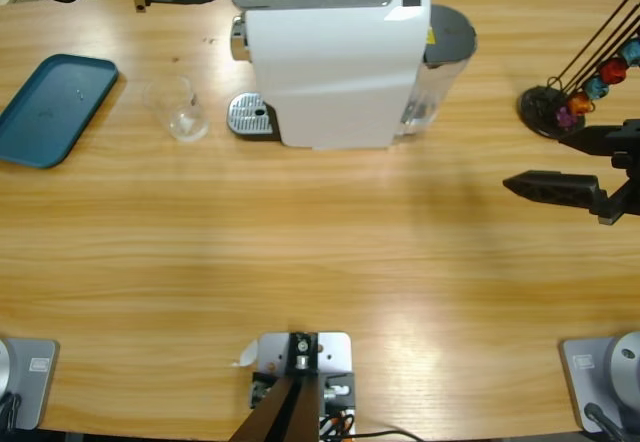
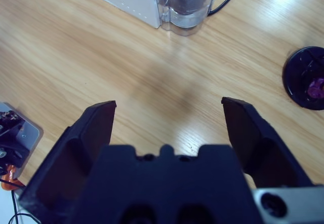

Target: Pour coffee

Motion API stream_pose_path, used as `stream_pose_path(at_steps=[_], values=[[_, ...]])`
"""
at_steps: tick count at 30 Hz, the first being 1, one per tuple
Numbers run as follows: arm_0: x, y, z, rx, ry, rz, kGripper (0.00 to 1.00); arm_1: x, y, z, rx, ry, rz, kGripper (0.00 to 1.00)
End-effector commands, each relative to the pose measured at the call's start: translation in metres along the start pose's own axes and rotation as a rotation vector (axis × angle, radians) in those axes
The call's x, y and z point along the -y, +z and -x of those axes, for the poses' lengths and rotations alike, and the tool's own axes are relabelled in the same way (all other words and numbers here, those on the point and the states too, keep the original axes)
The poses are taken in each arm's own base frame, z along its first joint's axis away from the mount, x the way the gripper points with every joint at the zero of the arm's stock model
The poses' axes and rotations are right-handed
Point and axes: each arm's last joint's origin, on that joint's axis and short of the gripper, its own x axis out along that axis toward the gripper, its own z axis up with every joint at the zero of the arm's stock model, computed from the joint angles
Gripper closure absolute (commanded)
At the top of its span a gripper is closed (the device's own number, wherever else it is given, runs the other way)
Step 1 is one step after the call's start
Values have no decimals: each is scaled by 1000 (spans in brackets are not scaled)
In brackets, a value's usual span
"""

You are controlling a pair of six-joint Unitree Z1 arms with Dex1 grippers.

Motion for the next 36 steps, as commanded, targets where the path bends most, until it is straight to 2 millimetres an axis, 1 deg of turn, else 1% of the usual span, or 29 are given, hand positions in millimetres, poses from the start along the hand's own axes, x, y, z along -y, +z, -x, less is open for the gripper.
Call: stream_pose_path(at_steps=[1,8,10,11,13,14,16,17,18,19,20,21,22,23,24,25,27,29,30,31,32,33,34,36], values=[[-19,1,-17,-32,32,45,46,3,-9,-8,-39,-21,-4,115],[-18,1,-23,-40,22,46,48,3,-8,-9,-40,-21,-4,115],[-19,0,-25,-44,23,48,95,3,-8,-8,-40,-21,-4,117],[-19,0,-26,-46,23,48,140,3,-8,-8,-40,-21,-4,119],[-20,0,-27,-47,24,54,314,2,-8,-9,-41,-21,-4,125],[-21,0,-27,-48,22,56,360,2,-8,-9,-42,-21,-4,133],[-20,1,-27,-46,21,55,502,2,-8,-9,-44,-21,-4,147],[-20,1,-27,-46,21,55,522,2,-8,-9,-44,-21,-4,166],[-21,0,-27,-46,23,56,613,2,-8,-9,-44,-21,-4,218],[-21,0,-26,-45,24,56,740,2,-8,-9,-44,-21,-4,253],[-21,0,-26,-44,26,58,763,2,-8,-9,-44,-21,-4,283],[-22,-1,-26,-45,29,63,763,2,-8,-9,-44,-21,-4,341],[-23,-2,-26,-47,31,66,766,2,-8,-9,-44,-21,-4,414],[-24,-3,-25,-49,32,68,797,2,-8,-9,-44,-21,-4,493],[-24,-4,-24,-50,34,70,984,2,-8,-9,-44,-20,-4,570],[-25,-5,-24,-49,37,71,1000,2,-8,-9,-43,-20,-4,578],[-26,-6,-24,-49,40,75,1000,2,-8,-9,-41,-20,-4,580],[-25,-6,-23,-47,40,72,1000,3,-9,-8,-41,-19,-4,705],[-25,-6,-23,-47,38,69,1000,3,-9,-8,-40,-20,-4,720],[-24,-6,-22,-47,36,66,1000,3,-9,-8,-40,-20,-4,786],[-24,-6,-22,-47,35,64,1000,3,-9,-8,-40,-20,-4,805],[-24,-6,-22,-47,34,60,1000,3,-9,-8,-41,-20,-4,849],[-23,-7,-21,-46,33,56,1000,2,-9,-9,-41,-19,-4,984],[-21,-7,-19,-44,29,51,1000,2,-9,-9,-40,-19,-4,1000]])
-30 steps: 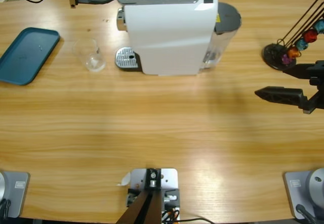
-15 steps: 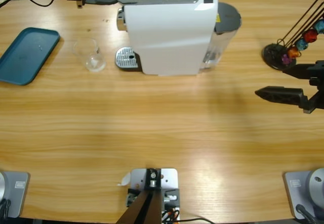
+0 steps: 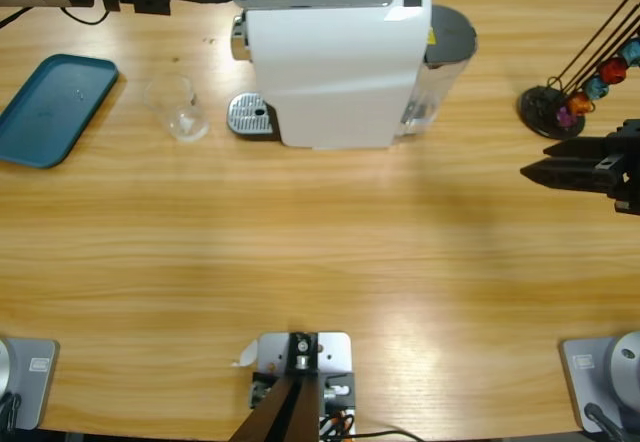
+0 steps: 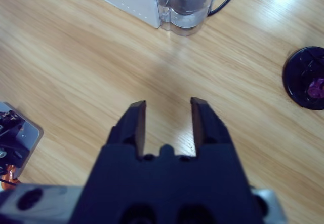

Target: Pour coffee

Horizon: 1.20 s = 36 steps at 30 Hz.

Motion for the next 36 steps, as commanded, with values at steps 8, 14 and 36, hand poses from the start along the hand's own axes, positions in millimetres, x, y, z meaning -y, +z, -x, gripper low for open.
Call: stream_pose_path(at_steps=[8,14,36], values=[[10,-12,12,17,-10,-25,1000,3,-10,-9,-37,-20,-4,1000],[32,-18,33,54,-30,-52,1000,3,-9,-9,-36,-20,-3,1000],[0,-24,25,38,60,57,289,3,-11,-6,-23,-20,-2,506]])
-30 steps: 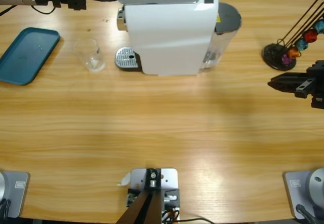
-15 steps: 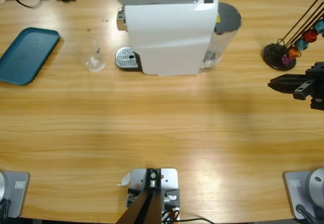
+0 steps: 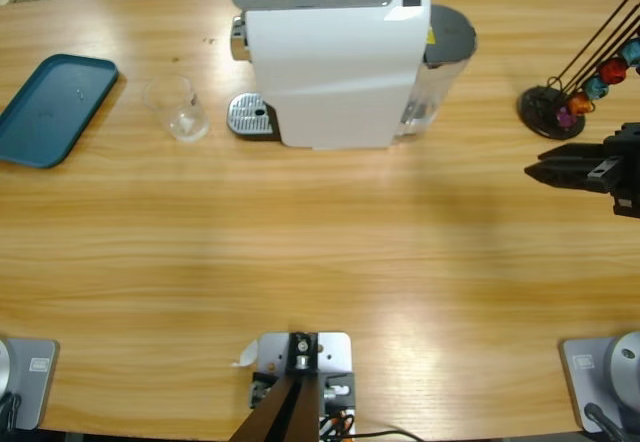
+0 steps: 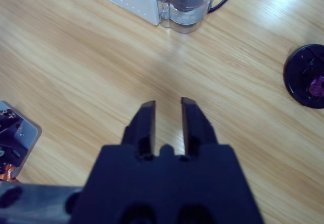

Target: Pour coffee

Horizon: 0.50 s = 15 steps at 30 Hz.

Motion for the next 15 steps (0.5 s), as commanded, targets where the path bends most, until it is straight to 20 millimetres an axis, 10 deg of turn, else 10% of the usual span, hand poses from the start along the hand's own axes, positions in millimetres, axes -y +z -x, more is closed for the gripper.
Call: stream_pose_path(at_steps=[1,15], values=[[-36,-6,-8,-32,84,121,289,3,-8,-5,-19,-19,-2,506],[-55,5,-29,-35,62,152,515,3,-8,-6,-23,-21,-2,506]])
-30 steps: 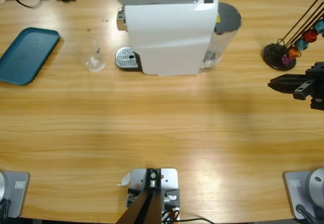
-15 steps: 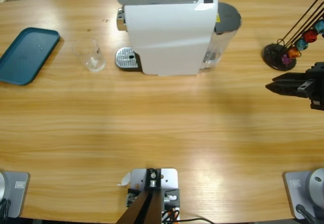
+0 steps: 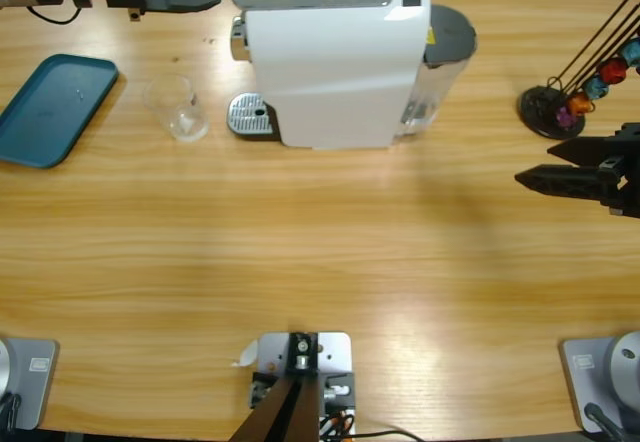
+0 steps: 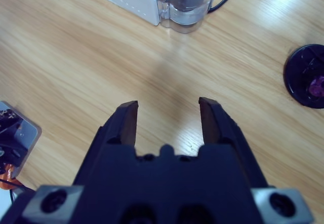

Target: Pour coffee

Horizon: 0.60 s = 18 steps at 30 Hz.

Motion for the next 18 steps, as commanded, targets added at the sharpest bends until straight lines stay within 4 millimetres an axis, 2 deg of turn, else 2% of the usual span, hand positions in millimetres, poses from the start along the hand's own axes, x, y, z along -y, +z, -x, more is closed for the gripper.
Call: stream_pose_path(at_steps=[1,6,7,9,10,18], values=[[-31,5,-19,-32,38,65,519,3,-8,-6,-22,-21,-2,506],[-34,7,-22,-30,38,68,520,3,-8,-6,-25,-21,-2,506],[-34,7,-22,-30,36,66,565,3,-8,-6,-25,-21,-2,506],[-34,7,-23,-27,32,64,883,3,-8,-6,-26,-23,-2,506],[-33,8,-23,-25,26,62,991,3,-8,-6,-26,-23,-3,506],[-34,11,-30,-41,-22,54,1000,3,-8,-6,-26,-23,-2,506]])
